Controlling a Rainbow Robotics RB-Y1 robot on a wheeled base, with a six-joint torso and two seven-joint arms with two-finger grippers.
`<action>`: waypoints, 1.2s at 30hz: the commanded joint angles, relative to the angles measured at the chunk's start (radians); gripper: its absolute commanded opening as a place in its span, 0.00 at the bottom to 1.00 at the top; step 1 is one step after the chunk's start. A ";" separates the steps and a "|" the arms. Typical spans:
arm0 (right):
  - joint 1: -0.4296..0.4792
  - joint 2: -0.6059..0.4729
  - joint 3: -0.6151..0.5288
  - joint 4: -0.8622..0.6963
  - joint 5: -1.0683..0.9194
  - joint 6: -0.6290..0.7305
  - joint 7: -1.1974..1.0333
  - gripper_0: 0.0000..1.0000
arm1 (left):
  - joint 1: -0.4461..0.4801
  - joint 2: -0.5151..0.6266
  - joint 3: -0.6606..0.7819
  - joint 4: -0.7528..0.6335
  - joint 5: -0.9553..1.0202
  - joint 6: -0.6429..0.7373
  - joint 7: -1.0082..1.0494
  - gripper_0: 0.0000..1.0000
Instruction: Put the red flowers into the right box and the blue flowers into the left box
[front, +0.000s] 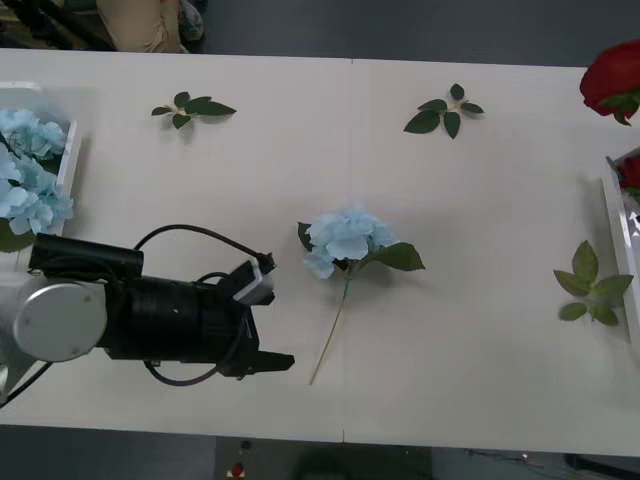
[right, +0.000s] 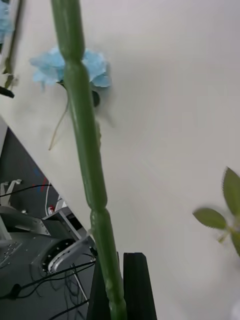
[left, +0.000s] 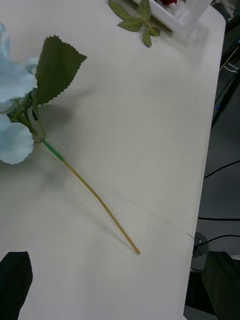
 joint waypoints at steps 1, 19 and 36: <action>0.003 -0.056 -0.030 0.046 0.144 -0.028 -0.060 0.00 | -0.068 -0.083 -0.031 0.077 -0.093 0.005 -0.002 1.00; 0.052 -0.089 -0.023 0.077 0.450 -0.359 -0.191 0.00 | -0.220 -0.318 -0.141 0.342 -0.426 0.016 0.064 1.00; 0.182 -0.108 -0.013 0.077 0.416 -0.468 -0.223 0.35 | -0.298 -0.367 -0.229 0.373 -0.448 0.108 0.240 1.00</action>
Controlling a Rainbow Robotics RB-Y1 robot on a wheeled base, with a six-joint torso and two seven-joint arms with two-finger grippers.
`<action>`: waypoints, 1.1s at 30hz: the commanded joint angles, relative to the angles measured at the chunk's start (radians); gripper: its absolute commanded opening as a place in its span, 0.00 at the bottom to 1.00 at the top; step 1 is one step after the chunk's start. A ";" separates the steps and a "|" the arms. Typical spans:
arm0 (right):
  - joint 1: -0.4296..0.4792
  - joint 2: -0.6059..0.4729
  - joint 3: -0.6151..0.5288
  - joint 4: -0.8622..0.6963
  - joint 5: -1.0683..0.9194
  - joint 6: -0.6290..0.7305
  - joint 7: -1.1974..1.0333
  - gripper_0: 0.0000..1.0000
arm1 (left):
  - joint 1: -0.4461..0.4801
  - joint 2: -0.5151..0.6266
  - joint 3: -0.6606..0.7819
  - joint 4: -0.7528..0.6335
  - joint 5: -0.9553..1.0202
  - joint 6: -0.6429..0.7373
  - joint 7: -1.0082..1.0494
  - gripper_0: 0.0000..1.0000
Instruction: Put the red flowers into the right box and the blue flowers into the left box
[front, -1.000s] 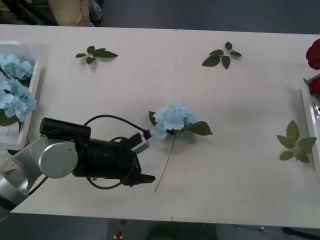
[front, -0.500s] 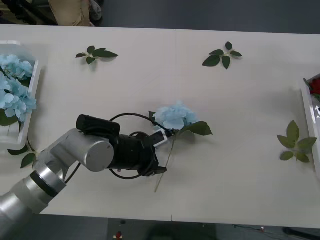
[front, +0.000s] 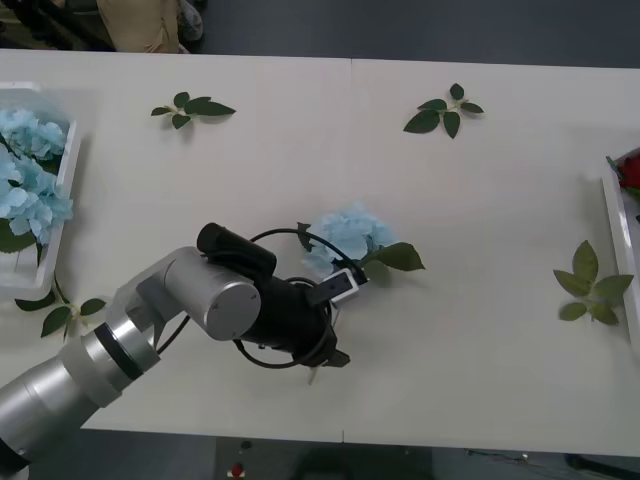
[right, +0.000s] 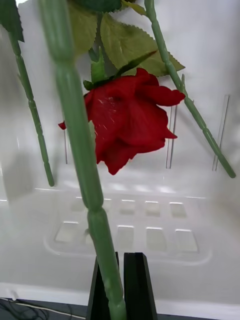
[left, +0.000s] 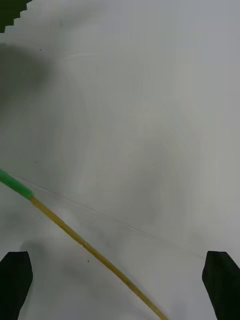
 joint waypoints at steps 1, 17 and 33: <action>-0.018 -0.043 -0.002 -0.007 -0.032 -0.029 -0.017 0.51 | -0.011 -0.040 -0.002 -0.014 -0.026 0.009 0.020 1.00; -0.062 -0.034 0.163 -0.184 -0.217 -0.053 0.205 0.98 | -0.031 -0.066 -0.067 -0.014 -0.178 0.006 0.110 0.98; -0.057 0.001 0.120 -0.245 -0.506 0.180 0.516 0.99 | -0.030 -0.065 -0.080 -0.014 -0.228 0.001 0.104 0.01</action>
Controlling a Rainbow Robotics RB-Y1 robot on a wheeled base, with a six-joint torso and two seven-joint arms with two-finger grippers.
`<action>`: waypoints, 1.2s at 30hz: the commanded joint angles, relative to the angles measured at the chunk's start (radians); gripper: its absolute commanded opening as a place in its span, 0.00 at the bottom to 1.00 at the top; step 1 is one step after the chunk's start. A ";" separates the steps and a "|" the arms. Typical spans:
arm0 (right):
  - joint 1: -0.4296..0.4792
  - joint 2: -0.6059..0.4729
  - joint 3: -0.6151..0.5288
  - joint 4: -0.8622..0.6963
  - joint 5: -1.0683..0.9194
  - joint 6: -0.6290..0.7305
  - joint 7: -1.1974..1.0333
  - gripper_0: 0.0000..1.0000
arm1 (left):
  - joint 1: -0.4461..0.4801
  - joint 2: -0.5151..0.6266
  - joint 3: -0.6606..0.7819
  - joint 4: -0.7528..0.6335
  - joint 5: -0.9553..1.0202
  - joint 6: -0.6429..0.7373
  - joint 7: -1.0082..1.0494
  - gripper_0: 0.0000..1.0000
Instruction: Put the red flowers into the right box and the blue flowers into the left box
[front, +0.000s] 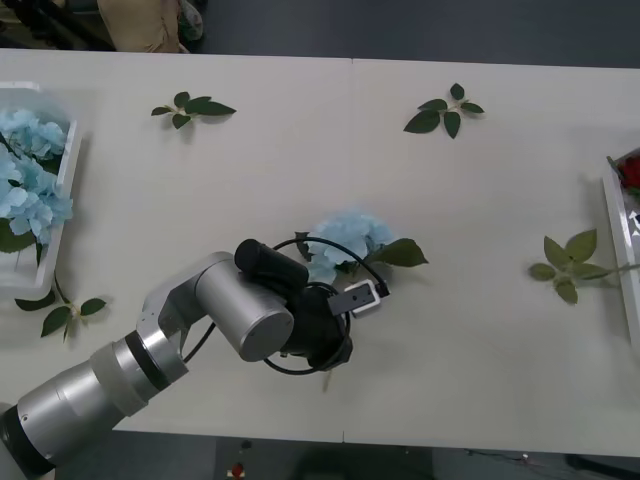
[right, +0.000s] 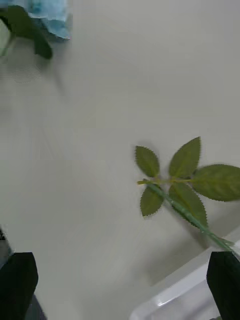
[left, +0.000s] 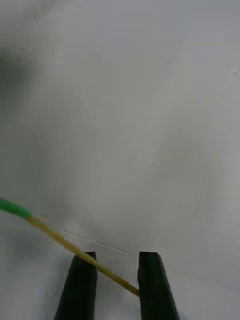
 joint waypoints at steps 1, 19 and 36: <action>-0.001 0.003 -0.064 0.035 -0.044 0.087 -0.013 1.00 | -0.015 -0.003 -0.014 -0.012 -0.008 0.001 0.023 0.00; -0.016 0.229 -0.067 -0.035 -0.141 0.157 -0.013 1.00 | -0.023 0.037 0.160 -0.276 0.008 0.274 0.036 0.00; -0.211 0.316 0.237 -0.205 -0.081 0.071 -0.013 1.00 | 0.094 0.761 0.913 -0.790 0.394 0.901 0.171 0.00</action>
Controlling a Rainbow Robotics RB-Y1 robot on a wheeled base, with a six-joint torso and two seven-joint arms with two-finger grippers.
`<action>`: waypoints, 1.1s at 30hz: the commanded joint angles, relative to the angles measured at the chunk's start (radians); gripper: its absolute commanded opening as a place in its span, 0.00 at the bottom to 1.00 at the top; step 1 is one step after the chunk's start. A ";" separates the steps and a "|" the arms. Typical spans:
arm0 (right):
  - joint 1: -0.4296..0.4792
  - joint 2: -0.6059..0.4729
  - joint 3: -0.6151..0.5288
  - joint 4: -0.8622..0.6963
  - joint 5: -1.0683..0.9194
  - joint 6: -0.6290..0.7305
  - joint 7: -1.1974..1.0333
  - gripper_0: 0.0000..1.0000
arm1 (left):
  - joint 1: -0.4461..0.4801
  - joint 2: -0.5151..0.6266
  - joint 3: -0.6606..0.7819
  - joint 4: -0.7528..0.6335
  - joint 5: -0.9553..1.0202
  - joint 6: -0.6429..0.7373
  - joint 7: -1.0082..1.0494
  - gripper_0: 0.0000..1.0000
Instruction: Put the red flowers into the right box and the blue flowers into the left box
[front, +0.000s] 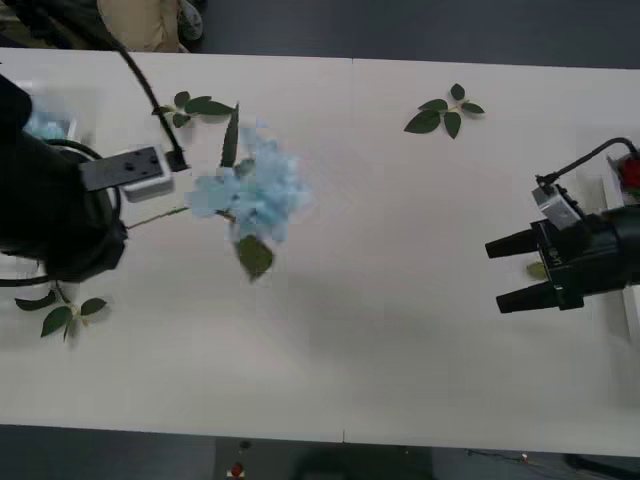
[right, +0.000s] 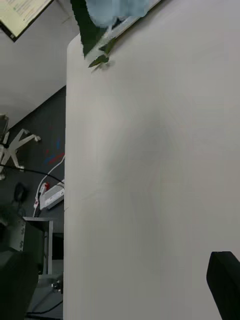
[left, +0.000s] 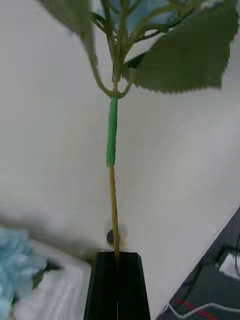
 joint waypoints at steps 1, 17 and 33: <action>-0.044 -0.022 0.041 -0.044 -0.012 -0.033 -0.013 1.00 | 0.145 0.158 0.228 0.026 0.041 0.012 -0.054 0.00; -0.070 0.041 0.094 -0.158 -0.016 -0.068 -0.013 1.00 | 0.592 0.160 0.470 0.359 -0.537 -0.404 -0.357 0.00; -0.113 0.041 0.236 -0.198 0.000 -0.191 -0.013 1.00 | 0.602 0.160 0.289 0.585 -0.896 -0.745 -0.383 0.12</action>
